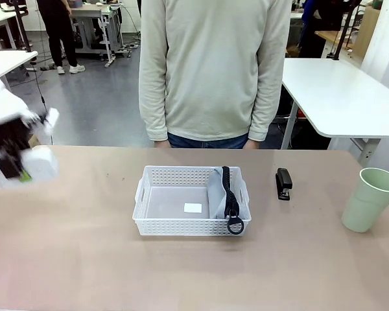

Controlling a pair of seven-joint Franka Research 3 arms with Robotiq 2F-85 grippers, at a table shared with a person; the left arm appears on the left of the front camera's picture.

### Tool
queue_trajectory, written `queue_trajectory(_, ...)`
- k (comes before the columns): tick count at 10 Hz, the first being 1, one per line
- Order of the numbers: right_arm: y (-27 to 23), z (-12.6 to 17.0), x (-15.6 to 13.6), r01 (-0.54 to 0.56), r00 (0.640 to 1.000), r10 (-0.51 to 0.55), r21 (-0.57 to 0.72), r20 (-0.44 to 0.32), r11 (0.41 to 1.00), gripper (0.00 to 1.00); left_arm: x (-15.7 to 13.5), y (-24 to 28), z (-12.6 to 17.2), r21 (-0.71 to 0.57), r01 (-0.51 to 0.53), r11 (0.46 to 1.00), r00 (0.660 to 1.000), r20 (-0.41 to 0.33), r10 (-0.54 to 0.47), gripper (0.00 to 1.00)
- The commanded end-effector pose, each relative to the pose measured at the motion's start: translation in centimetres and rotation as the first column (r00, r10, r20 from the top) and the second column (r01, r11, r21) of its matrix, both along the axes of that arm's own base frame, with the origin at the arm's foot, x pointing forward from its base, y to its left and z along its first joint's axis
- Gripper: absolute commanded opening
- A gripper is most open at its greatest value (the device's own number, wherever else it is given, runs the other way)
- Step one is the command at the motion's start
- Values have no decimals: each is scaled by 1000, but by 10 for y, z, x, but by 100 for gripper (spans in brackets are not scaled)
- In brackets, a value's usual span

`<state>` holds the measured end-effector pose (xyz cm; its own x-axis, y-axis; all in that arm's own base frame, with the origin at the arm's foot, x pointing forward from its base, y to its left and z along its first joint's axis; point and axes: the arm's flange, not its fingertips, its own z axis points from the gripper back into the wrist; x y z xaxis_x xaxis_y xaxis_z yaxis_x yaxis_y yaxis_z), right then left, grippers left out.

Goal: Efficiently arrange items inside the basket to fit them all.
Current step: Pick up the Digital clock and place it inside the Organizing basket.

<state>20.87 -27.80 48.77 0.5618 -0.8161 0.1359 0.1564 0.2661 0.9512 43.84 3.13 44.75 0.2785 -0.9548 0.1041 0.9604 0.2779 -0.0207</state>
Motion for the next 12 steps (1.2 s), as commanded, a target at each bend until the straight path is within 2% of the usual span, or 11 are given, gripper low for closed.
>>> queue_trajectory(1, -1, 0, 2, -1, 999, 1, -7, 39, 1000, 100, -12, 2, 86, -47, -210, 977, 961, 173, 215, 0)
queue_trajectory(2, -1, 0, 2, -1, 999, 1, -7, 39, 1000, 100, -11, 0, 109, -41, -199, 979, 964, 169, 203, 0)
queue_trajectory(3, -1, 0, 2, -1, 999, 1, -7, 39, 1000, 100, -10, -1, 121, -43, -214, 976, 960, 178, 218, 0)
queue_trajectory(4, -1, 0, 2, -1, 999, 1, -7, 39, 1000, 100, -7, -1, 116, -63, -196, 979, 968, 144, 203, 0)
queue_trajectory(5, -1, 0, 2, -1, 999, 1, -7, 39, 1000, 100, 0, 5, 98, -49, -240, 970, 971, -20, 239, 20)
queue_trajectory(6, -1, 0, 2, -1, 999, 1, -7, 39, 1000, 100, -23, 3, 139, -76, -202, 976, 958, 193, 214, 20)
queue_trajectory(10, -1, 0, 2, -1, 999, 1, -7, 39, 1000, 100, -23, 3, 139, -76, -202, 976, 958, 193, 214, 20)
queue_trajectory(11, -1, 0, 2, -1, 999, 1, -7, 39, 1000, 100, -21, 0, 138, -80, -206, 975, 960, 175, 218, 56)
queue_trajectory(12, -1, 0, 2, -1, 999, 1, -7, 39, 1000, 100, -21, -14, 127, -71, -244, 967, 960, 127, 251, 56)
